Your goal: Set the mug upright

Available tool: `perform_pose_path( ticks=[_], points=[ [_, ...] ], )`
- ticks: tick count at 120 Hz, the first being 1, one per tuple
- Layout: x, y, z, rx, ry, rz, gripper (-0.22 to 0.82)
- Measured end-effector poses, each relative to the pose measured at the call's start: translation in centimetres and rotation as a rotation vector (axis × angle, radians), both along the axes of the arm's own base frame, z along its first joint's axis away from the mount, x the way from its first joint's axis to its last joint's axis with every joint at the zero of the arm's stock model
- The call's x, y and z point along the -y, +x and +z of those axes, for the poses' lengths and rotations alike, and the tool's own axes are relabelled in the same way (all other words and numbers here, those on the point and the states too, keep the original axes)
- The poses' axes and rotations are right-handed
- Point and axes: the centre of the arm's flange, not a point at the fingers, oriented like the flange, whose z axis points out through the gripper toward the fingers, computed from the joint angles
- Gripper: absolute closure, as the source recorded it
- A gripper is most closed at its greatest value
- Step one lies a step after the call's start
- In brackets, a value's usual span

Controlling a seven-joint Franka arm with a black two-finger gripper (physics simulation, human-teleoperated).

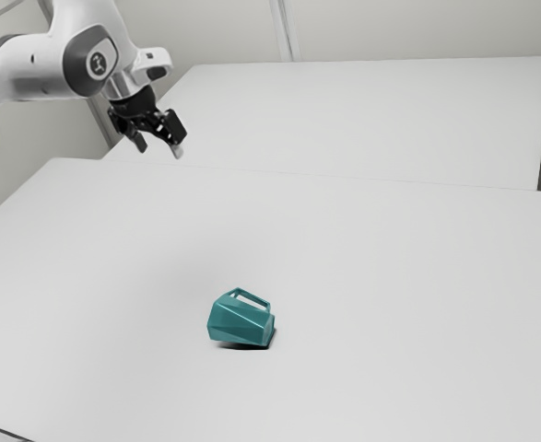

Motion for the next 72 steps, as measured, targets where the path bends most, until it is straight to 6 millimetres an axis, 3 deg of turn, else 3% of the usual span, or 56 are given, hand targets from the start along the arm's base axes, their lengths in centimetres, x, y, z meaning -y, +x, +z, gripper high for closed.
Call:
perform_pose_path(
  ticks=[15, 32, 48, 62, 72],
  points=[
    [-0.2, -0.6, -0.4, 0.004, -0.026, 0.004, 0.0],
    [0.2, -3.5, -4.1, -0.02, -0.197, 0.049, 0.0],
    [-0.5, -7.4, -9.6, -0.083, -0.342, 0.143, 0.0],
    [-1.0, -9.3, -14.4, -0.147, -0.451, 0.208, 0.0],
    [-0.7, -10.0, -16.6, -0.175, -0.504, 0.22, 0.0]
  ],
)
